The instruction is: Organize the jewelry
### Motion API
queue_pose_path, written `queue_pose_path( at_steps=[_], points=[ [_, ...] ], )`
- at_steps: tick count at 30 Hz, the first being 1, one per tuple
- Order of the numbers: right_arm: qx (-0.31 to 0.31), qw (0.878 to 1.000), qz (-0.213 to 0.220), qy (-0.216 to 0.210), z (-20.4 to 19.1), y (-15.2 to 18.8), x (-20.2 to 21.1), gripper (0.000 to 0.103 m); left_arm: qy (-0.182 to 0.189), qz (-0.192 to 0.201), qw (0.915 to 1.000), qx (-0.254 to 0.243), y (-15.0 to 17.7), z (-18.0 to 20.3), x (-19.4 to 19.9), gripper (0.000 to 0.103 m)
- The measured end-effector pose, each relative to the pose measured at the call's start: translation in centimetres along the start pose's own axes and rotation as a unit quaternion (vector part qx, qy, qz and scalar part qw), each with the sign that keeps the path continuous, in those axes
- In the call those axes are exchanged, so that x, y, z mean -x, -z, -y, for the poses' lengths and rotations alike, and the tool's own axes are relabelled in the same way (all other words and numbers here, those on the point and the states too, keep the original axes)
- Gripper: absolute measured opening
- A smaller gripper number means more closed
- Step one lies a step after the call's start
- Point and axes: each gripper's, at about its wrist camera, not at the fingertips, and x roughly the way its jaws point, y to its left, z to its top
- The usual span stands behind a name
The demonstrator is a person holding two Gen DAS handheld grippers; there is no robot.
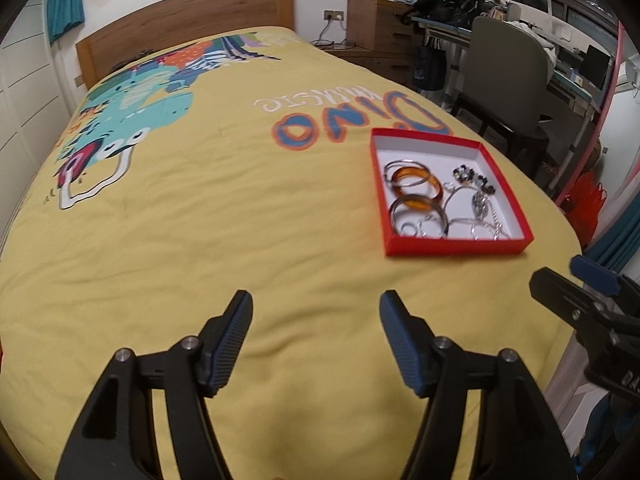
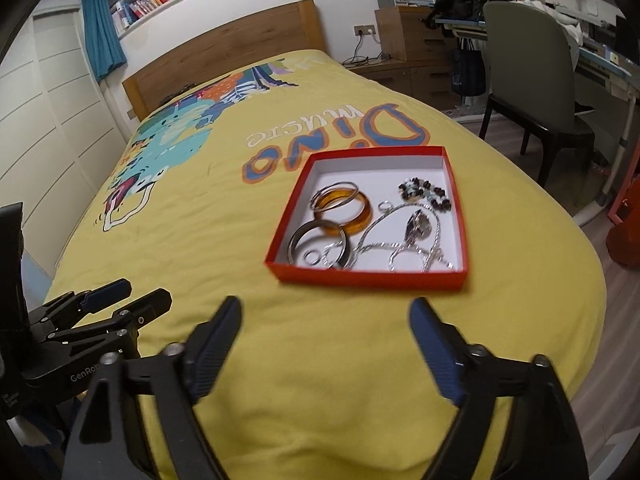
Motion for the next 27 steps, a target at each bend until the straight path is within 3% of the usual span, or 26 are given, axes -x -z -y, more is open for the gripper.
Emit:
queue_pose_path(
  at_steps=[3, 8, 14, 27],
  points=[
    [0.006, 1.0, 0.006, 0.015, -1.5, 1.6, 1.1, 0.102, -0.003, 0.007, 1.0, 0.002, 1.3, -0.6, 1.3, 0.064],
    [0.004, 1.0, 0.011, 0.026, -2.8, 3.9, 2.3, 0.102, -0.01, 0.025, 0.9996, -0.001, 3.2, -1.4, 3.6, 0.064],
    [-0.007, 0.999, 0.017, 0.037, -3.3, 5.7, 3.2, 0.102, -0.043, 0.04, 0.9982, -0.012, 4.7, -1.6, 5.2, 0.064],
    [-0.021, 0.998, 0.031, 0.05, -3.3, 7.6, 4.0, 0.102, -0.037, 0.047, 0.9981, -0.016, 6.5, -2.2, 6.1, 0.064]
  ],
)
